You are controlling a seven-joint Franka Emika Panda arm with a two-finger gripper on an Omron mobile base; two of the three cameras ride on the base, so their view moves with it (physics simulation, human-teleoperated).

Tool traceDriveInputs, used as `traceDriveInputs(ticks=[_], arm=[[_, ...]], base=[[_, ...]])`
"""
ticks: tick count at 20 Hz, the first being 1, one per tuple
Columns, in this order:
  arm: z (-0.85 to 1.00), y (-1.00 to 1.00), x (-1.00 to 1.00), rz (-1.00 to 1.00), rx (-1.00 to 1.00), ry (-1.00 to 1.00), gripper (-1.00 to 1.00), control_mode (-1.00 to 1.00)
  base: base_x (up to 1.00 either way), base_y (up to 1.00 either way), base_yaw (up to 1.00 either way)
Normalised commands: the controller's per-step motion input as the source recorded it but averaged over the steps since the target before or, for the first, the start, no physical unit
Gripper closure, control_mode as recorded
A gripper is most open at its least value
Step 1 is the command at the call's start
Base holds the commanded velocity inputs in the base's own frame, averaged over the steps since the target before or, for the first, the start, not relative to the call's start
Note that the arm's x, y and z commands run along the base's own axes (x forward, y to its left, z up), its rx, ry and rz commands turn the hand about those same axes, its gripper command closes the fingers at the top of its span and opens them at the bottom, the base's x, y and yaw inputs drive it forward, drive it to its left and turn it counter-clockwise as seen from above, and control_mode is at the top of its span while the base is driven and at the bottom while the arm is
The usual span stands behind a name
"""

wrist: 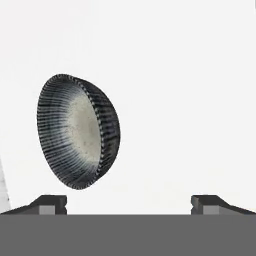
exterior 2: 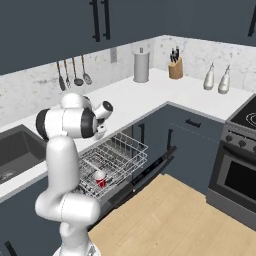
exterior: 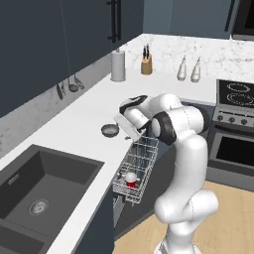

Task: Pick up the cup and bowl from the counter, place them in the dishwasher, and close the dishwasher door.

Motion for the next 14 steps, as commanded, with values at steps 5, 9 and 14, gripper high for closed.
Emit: traceDriveInputs(ticks=[5,9,14], arm=[[-0.20,0.16,0.59,0.00,-0.06,0.00,-1.00,-1.00],[-0.30,0.03,0.26,0.00,-0.02,0.00,-1.00,-1.00],[-0.33,0.03,0.05,0.00,-0.01,0.00,1.00,-1.00]], base=[[0.00,0.00,0.00],[0.00,0.00,0.00],[0.00,0.00,0.00]])
